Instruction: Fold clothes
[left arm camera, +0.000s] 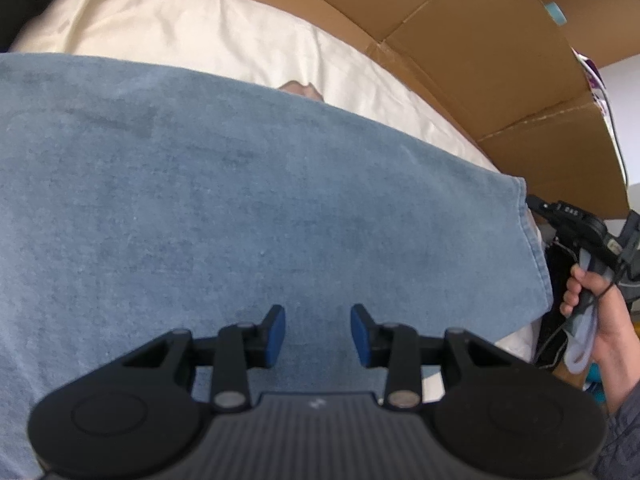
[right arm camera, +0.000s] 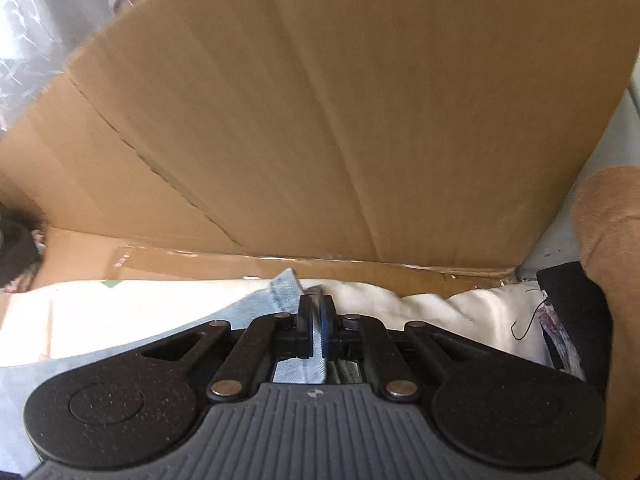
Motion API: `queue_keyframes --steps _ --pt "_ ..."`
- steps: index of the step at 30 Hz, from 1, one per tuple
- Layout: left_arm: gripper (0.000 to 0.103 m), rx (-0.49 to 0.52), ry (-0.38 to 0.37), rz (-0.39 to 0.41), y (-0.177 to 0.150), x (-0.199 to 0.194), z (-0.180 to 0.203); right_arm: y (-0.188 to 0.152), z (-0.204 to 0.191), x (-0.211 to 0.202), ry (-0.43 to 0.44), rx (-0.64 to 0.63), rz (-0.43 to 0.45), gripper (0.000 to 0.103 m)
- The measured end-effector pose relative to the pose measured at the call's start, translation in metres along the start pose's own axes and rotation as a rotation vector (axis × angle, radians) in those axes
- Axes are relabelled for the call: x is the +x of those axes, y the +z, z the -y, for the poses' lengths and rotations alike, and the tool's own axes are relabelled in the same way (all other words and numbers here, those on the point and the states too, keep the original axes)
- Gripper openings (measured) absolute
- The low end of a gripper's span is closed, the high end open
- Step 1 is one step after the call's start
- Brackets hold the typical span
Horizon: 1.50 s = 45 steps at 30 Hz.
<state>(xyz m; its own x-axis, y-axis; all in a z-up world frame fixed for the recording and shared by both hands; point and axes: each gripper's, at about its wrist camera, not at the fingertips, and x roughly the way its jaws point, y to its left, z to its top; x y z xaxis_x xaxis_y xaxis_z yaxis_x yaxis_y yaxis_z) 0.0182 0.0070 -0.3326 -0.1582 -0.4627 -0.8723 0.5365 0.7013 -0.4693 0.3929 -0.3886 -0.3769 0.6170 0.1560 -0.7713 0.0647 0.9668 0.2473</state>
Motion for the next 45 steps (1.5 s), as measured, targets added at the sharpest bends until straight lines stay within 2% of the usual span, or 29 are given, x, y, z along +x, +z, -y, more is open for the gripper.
queue_keyframes --steps 2,5,8,9,19,26,31,36,41,45 --pt "0.04 -0.002 0.003 0.008 0.0 -0.001 0.0 -0.002 -0.004 -0.012 0.011 -0.007 0.008 0.004" --pt "0.041 0.004 0.013 0.021 -0.001 -0.003 0.002 -0.006 -0.009 -0.031 0.027 -0.018 0.019 0.012" --pt "0.044 0.021 0.016 0.028 -0.003 -0.005 0.005 -0.01 -0.014 -0.049 0.043 -0.029 0.03 0.035" --pt "0.044 0.026 0.017 0.028 -0.005 -0.006 0.006 -0.013 -0.015 -0.056 0.039 -0.034 0.036 0.039" --pt "0.05 0.089 0.009 -0.007 -0.027 -0.002 0.021 -0.071 -0.011 -0.113 -0.008 0.008 0.049 0.043" --pt "0.057 0.135 0.031 -0.029 -0.043 0.002 0.031 -0.116 -0.009 -0.125 -0.032 0.12 0.029 0.043" --pt "0.057 0.144 0.052 -0.042 -0.052 0.006 0.031 -0.144 -0.007 -0.112 0.015 0.209 -0.013 0.043" --pt "0.057 0.107 0.118 -0.078 -0.056 0.019 0.026 -0.15 -0.011 -0.099 0.075 0.243 -0.016 0.043" --pt "0.065 0.129 0.128 -0.081 -0.062 0.024 0.035 -0.152 -0.008 -0.086 0.107 0.277 -0.037 0.045" --pt "0.065 0.169 0.115 -0.077 -0.066 0.024 0.045 -0.153 0.001 -0.077 0.115 0.307 -0.053 0.045"
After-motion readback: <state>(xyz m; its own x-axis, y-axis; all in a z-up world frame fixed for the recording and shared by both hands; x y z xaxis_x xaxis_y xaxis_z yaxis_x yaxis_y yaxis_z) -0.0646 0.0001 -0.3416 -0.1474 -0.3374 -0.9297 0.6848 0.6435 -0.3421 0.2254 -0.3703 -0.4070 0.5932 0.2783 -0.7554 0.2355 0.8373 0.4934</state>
